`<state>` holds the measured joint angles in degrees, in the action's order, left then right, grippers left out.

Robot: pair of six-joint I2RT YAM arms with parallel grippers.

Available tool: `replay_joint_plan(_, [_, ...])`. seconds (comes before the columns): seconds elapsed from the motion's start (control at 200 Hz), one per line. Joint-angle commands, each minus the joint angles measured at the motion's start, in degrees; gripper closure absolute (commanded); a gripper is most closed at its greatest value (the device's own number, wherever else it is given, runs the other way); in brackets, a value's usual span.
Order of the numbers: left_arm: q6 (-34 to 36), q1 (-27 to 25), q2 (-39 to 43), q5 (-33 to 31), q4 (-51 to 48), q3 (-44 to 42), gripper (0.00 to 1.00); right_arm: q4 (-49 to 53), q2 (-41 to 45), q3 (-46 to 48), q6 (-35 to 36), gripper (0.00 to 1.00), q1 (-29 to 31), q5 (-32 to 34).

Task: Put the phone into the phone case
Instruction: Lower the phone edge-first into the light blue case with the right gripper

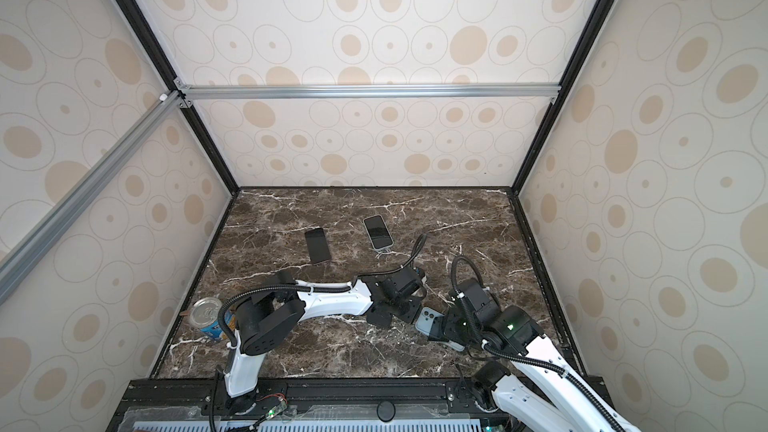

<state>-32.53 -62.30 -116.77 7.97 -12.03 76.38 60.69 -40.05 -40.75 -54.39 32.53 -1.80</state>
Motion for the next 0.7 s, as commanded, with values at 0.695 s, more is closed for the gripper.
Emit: replay_joint_plan(0.695, [1.6,-1.6,-1.5,-1.9,-3.6,4.5,0.68,6.4,3.8,-1.0,3.1,1.0,-4.8,3.1])
